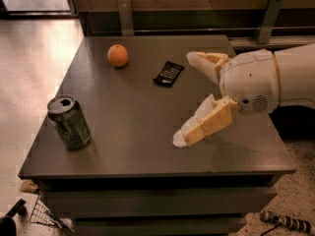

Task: Knock green can over

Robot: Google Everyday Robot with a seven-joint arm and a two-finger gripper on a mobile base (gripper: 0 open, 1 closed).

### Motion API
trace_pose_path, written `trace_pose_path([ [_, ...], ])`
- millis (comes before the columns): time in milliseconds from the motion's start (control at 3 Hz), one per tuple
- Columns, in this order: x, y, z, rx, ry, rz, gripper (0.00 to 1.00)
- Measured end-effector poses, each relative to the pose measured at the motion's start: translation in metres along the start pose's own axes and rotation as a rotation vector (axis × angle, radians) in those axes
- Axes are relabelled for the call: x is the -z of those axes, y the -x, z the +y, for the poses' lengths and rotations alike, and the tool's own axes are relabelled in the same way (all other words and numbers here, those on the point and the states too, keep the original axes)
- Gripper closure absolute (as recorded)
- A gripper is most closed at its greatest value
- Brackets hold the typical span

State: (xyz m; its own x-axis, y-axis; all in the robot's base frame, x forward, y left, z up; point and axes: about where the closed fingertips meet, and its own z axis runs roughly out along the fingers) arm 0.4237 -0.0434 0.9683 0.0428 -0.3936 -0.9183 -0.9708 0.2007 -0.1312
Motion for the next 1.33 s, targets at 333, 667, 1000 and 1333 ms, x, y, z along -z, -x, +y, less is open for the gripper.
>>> trace_pose_path([
  [333, -0.002, 0.017, 0.003, -0.017, 0.005, -0.049, 0.00],
  [667, -0.002, 0.017, 0.003, -0.017, 0.005, -0.049, 0.00],
  [1000, -0.046, 0.013, 0.004, -0.015, -0.002, -0.052, 0.00],
  [1333, -0.098, 0.015, 0.010, 0.001, 0.000, -0.117, 0.00],
])
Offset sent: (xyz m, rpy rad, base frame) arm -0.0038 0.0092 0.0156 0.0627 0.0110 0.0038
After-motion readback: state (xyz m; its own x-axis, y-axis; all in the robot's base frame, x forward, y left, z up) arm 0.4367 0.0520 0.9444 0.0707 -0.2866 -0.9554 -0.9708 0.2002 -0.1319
